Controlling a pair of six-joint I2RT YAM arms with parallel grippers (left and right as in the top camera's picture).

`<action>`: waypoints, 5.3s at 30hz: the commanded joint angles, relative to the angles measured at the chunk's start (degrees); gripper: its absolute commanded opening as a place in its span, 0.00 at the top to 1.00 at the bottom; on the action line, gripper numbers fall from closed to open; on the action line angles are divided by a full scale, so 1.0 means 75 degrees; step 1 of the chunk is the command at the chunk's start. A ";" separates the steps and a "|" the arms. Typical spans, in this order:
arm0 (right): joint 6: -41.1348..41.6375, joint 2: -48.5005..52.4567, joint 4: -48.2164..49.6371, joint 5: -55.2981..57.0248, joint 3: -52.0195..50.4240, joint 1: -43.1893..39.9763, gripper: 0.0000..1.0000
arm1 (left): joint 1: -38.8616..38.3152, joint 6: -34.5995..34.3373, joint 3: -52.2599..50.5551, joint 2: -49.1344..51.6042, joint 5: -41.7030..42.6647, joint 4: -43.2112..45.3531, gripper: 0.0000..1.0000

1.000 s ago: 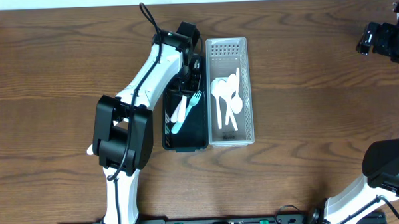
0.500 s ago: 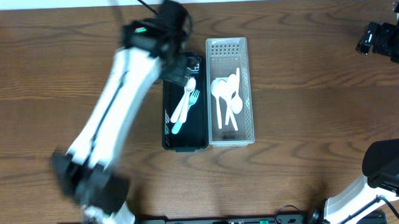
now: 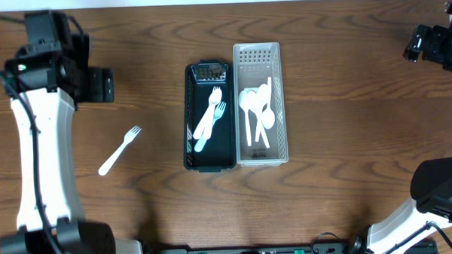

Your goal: Pack container

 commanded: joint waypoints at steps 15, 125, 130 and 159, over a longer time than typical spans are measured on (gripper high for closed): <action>-0.0090 0.0020 -0.0006 -0.0064 -0.0003 -0.0029 0.01 | 0.0431 0.2465 -0.3302 0.1227 0.1096 0.2358 0.08; -0.0525 -0.0694 0.0667 -0.0408 0.0003 0.1049 0.01 | -0.3873 -0.2151 0.0160 0.0801 0.0321 0.1291 0.00; -0.0519 -0.0921 0.2317 -0.0402 0.0000 0.2320 0.01 | -0.3436 -0.1906 0.0160 0.0058 -0.1148 0.2576 0.02; -0.0551 -0.2617 0.6216 0.0860 -0.3981 0.1953 0.01 | -0.1609 -0.0592 -0.4934 -0.3564 0.1078 0.7262 0.02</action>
